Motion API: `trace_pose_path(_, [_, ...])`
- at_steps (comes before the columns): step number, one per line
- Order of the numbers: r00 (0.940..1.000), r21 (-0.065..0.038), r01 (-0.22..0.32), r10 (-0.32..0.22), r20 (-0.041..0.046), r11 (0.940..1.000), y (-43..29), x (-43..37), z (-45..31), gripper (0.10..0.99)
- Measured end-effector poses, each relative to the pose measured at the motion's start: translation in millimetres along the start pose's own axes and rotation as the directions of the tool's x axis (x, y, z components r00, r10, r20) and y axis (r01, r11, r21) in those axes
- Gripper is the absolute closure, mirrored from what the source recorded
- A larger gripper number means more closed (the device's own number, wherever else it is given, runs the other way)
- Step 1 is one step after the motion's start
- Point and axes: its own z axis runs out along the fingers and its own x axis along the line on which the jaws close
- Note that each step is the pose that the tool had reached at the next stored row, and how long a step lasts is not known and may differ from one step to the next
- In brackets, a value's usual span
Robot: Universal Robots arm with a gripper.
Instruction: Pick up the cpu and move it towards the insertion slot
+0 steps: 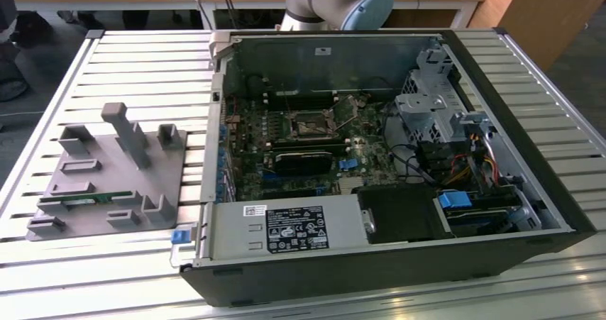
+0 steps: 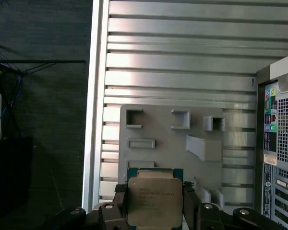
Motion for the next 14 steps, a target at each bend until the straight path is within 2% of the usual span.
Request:
trace_pose_path(8, [1.0,0.0,0.0,0.0,0.0001,1.0,-0.5,-17.5,-0.3,0.541])
trace_pose_path(14, [1.0,0.0,0.0,0.0,0.0001,1.0,-1.0,-37.3,-0.4,0.541])
